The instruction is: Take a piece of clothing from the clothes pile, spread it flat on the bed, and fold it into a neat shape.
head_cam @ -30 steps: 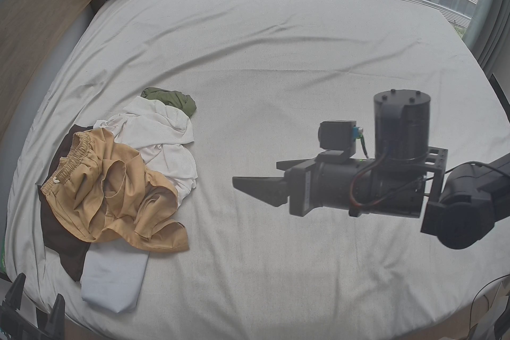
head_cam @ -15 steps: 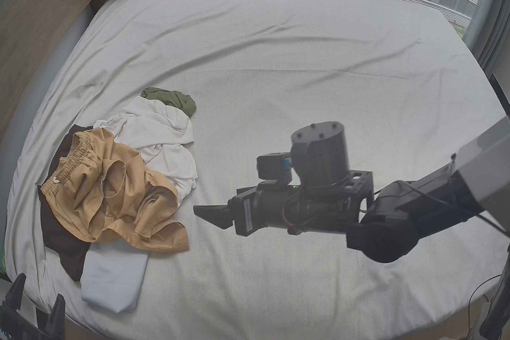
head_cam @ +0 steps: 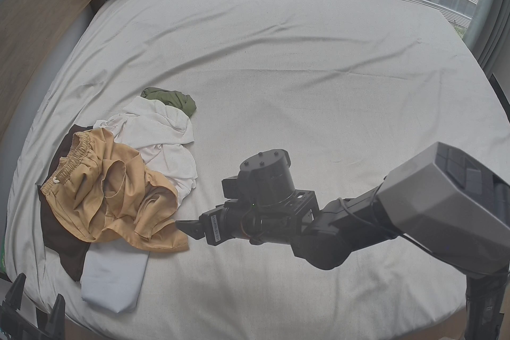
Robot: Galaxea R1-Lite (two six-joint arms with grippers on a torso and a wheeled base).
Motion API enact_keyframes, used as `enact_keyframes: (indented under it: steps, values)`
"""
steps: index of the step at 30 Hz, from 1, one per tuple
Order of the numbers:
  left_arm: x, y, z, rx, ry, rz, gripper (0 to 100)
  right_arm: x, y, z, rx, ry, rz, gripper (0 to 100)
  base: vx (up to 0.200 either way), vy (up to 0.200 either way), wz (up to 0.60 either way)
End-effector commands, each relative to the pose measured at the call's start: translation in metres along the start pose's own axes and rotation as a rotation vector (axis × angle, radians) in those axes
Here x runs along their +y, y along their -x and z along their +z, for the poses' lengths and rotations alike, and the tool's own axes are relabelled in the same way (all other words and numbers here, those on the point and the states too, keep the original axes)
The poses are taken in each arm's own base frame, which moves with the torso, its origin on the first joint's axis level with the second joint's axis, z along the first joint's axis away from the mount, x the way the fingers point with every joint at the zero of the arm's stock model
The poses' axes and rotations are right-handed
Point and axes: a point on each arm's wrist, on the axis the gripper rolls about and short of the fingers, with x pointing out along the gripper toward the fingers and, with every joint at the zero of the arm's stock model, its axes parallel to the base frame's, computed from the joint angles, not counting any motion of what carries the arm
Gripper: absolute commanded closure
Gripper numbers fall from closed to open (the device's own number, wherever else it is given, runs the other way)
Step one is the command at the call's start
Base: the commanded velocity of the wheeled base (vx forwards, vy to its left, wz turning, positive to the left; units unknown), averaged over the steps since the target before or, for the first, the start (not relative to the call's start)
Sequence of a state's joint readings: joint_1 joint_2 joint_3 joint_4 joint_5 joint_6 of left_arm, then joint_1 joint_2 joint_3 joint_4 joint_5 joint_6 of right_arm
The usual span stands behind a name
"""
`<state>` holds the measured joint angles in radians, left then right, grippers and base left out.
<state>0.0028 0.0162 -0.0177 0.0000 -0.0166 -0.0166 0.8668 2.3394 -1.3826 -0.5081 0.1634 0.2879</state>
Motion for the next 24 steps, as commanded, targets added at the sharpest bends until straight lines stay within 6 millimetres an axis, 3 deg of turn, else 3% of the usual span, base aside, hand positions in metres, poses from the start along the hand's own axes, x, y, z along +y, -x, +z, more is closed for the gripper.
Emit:
enact_keyframes:
  steps: [1, 14, 24]
  values:
    - [0.0, 0.0, -0.005, 0.001, 0.0, 0.0, 0, 0.001, -0.02, -0.021, 0.05, 0.0, 0.006, 0, 0.0, 0.0, 0.0]
    - [0.0, 0.0, -0.005, 0.001, 0.0, 0.0, 0, 0.019, -0.055, -0.051, 0.091, -0.022, 0.048, 0, 0.0, 0.0, 0.0]
    - [0.0, 0.0, -0.005, 0.001, 0.0, 0.0, 0, 0.017, -0.064, -0.054, 0.083, -0.035, 0.037, 0, 0.0, 0.0, 0.0]
